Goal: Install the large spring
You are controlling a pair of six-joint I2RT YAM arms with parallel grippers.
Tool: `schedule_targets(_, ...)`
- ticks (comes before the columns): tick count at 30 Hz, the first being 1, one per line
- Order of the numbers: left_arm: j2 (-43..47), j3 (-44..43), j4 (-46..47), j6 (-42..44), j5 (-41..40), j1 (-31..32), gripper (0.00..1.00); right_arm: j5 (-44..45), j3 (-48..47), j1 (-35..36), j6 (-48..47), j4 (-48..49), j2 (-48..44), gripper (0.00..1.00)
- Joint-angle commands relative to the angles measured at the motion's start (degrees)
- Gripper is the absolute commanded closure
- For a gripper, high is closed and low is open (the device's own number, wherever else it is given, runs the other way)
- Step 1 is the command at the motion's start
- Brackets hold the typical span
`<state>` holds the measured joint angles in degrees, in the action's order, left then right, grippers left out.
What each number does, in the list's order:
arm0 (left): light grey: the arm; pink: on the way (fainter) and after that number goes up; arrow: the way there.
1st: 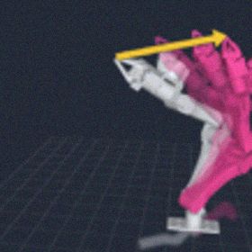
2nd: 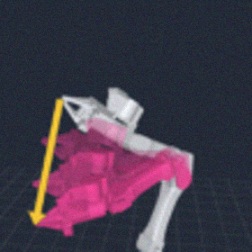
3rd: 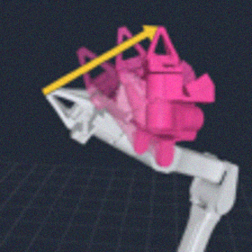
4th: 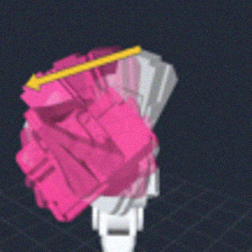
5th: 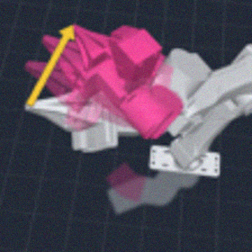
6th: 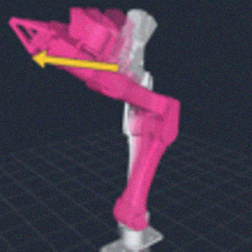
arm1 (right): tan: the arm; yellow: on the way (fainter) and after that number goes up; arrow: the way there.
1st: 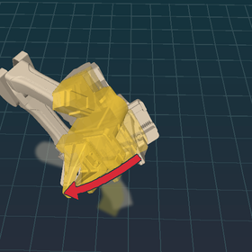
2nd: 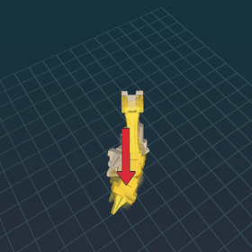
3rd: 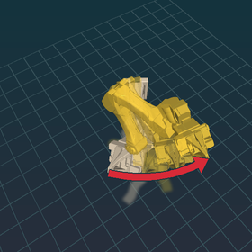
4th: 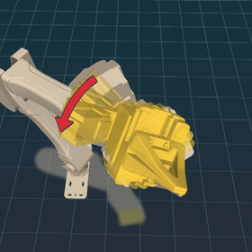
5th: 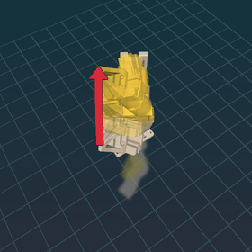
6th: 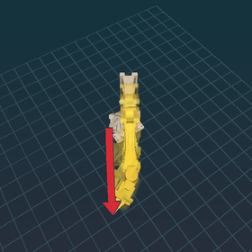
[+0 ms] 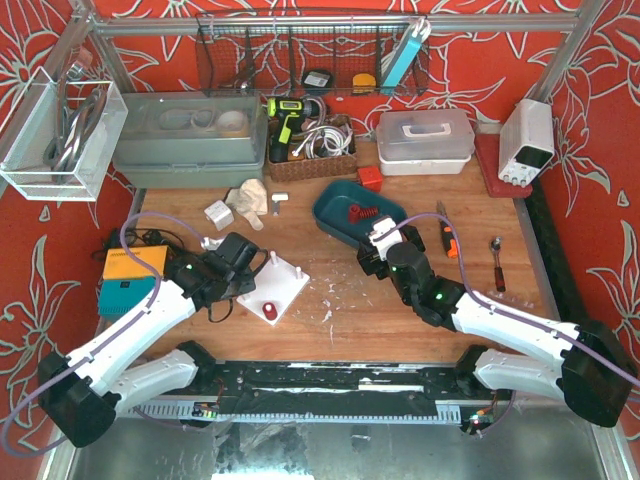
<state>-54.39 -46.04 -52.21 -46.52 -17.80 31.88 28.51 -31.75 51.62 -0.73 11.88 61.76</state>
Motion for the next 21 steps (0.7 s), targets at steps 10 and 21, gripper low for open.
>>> schedule_targets(10,-3.84,2.22,2.0,-1.28,0.9,-0.19,1.0,1.0,0.36,-0.99,1.15,-1.35,-1.06,0.01)
schedule_targets(21,-4.66,-2.5,-1.99,-1.1,-2.66,-0.24,1.0,0.8,0.52,-1.68,1.52,-1.55,-1.27,0.01)
